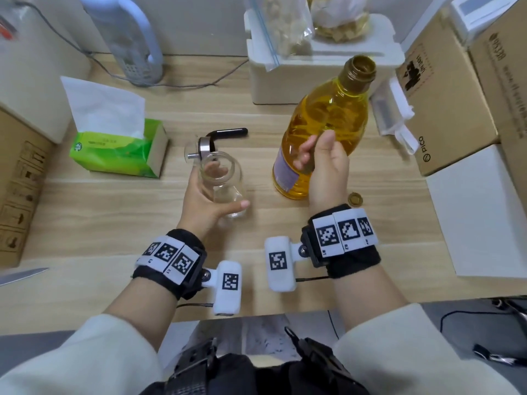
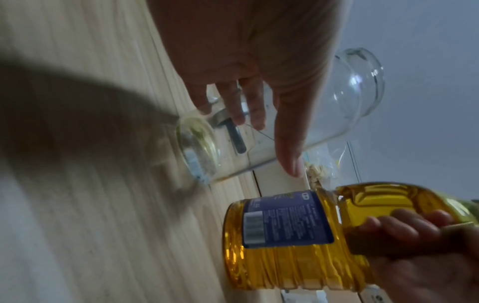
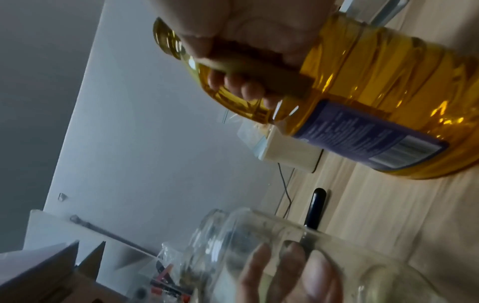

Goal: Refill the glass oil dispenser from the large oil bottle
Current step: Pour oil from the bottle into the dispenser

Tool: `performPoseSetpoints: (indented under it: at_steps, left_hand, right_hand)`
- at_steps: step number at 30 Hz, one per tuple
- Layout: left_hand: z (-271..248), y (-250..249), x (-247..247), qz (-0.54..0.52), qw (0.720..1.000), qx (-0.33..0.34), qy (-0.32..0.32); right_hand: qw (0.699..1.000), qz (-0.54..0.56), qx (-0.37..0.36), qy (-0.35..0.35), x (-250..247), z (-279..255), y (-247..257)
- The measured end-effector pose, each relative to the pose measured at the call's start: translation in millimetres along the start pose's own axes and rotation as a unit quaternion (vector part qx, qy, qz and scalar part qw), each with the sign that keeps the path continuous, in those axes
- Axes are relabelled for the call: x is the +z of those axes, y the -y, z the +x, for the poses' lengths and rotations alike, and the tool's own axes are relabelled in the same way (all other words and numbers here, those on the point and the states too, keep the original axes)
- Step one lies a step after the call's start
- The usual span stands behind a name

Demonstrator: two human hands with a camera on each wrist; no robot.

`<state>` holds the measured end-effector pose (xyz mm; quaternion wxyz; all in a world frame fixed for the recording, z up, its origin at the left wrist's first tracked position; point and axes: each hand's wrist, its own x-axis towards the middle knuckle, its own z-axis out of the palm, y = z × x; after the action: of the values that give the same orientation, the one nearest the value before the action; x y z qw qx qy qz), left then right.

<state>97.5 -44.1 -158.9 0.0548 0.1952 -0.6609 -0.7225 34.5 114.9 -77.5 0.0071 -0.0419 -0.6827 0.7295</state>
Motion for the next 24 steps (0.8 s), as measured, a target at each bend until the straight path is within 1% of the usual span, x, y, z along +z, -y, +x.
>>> performPoseSetpoints:
  at_steps: [4, 6, 8, 10, 14, 17, 20, 24]
  left_hand:
    - [0.5, 5.1, -2.0, 0.025, 1.000, -0.001, 0.004]
    - [-1.0, 8.4, -1.3, 0.024, 1.000, -0.009, 0.010]
    - [-3.0, 8.4, -1.6, 0.020, 1.000, -0.011, 0.005]
    - [-3.3, 5.0, -2.6, 0.017, 1.000, -0.008, -0.004]
    - [-1.0, -6.1, -9.0, 0.002, 1.000, 0.027, -0.009]
    - [0.4, -7.2, -16.4, 0.009, 0.999, 0.043, -0.011]
    - [-4.8, -4.9, -27.0, 0.006, 0.999, 0.046, -0.026]
    - [-12.0, -6.1, -38.8, 0.003, 0.998, 0.045, -0.038]
  right_hand:
    - [0.998, 0.029, -0.003, -0.052, -9.1, -2.1, -3.8]
    - [0.998, 0.038, -0.007, -0.044, -17.0, -3.6, -1.0]
    - [1.000, 0.007, -0.015, -0.016, -22.0, -3.8, 3.0]
    - [0.998, -0.047, -0.030, 0.026, -25.6, -4.4, 9.6]
    - [0.980, -0.142, -0.046, 0.133, -25.0, -5.8, 23.5]
    - [0.952, -0.231, -0.057, 0.192, -16.2, -6.3, 29.9]
    - [0.913, -0.319, -0.064, 0.247, -3.8, -9.4, 33.8]
    - [0.859, -0.408, -0.050, 0.305, 6.2, -12.5, 39.8]
